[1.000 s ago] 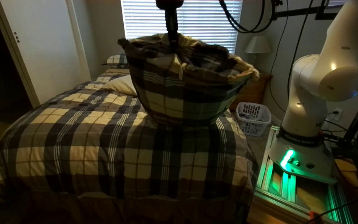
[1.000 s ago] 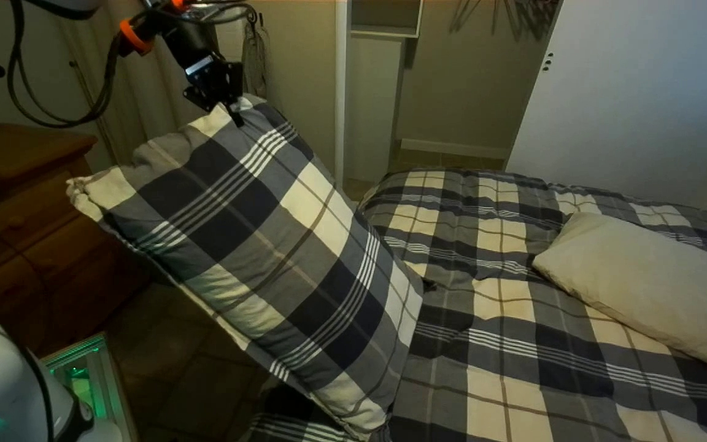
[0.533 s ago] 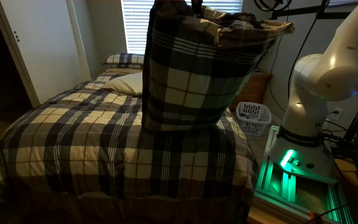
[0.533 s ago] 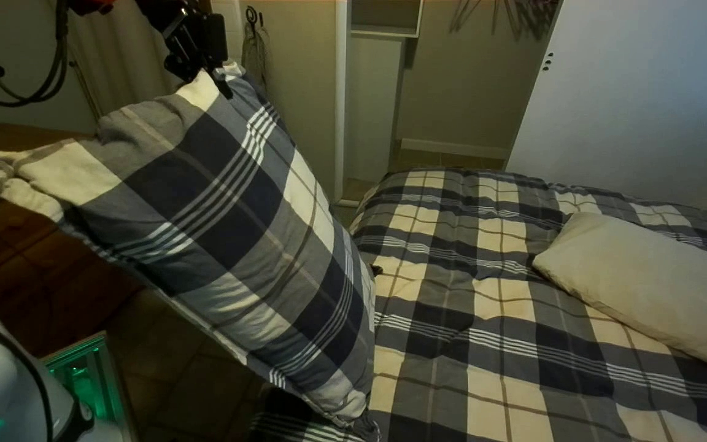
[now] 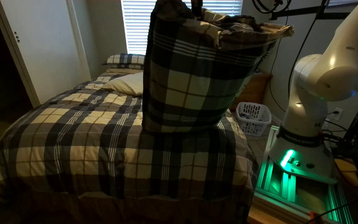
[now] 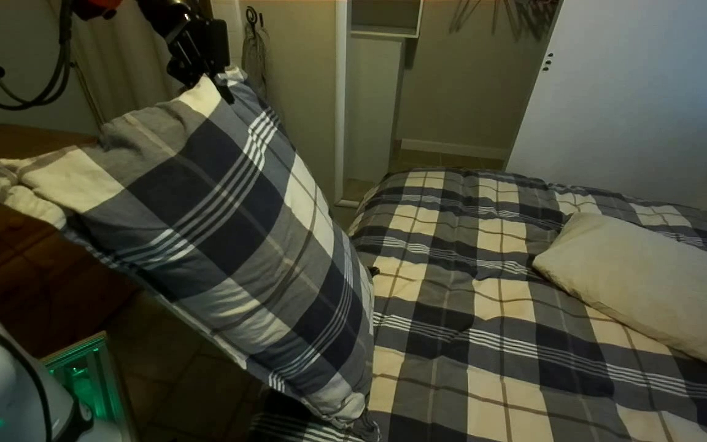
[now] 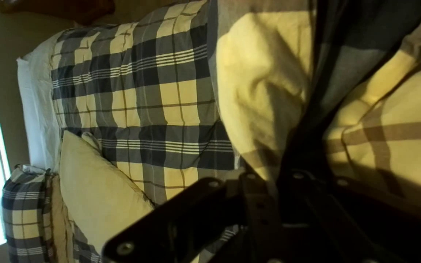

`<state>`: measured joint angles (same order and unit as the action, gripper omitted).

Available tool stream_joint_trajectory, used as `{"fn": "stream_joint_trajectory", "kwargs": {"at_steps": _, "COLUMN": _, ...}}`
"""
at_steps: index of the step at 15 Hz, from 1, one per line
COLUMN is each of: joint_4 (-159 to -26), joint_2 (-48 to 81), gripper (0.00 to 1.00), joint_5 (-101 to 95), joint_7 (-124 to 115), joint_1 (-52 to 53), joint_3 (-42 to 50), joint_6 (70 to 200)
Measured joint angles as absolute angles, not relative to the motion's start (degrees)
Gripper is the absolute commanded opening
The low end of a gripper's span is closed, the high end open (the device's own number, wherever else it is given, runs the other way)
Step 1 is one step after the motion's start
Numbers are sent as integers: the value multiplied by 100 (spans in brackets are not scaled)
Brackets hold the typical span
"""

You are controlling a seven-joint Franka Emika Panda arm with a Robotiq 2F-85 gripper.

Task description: Flip the pillow forward

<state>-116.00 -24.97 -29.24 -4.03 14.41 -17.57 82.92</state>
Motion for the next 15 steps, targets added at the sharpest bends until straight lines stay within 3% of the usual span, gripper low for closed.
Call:
{"fn": "stream_joint_trajectory", "kwargs": {"at_steps": 13, "joint_4": -11715, "joint_2": -2645, "gripper": 3, "joint_5": -4210, "joint_7": -327, "joint_1": 792, "joint_3": -977, "joint_6": 7897}}
{"fn": "stream_joint_trajectory", "kwargs": {"at_steps": 14, "joint_4": -11713, "joint_2": -2644, "gripper": 11, "joint_5": -4372, "joint_7": -310, "joint_1": 759, "joint_3": -922, "joint_6": 7916}}
{"fn": "stream_joint_trajectory", "kwargs": {"at_steps": 15, "joint_4": -11716, "joint_2": -2634, "gripper": 11, "joint_5": -4364, "joint_7": -305, "joint_1": 754, "joint_3": -874, "joint_6": 7928}}
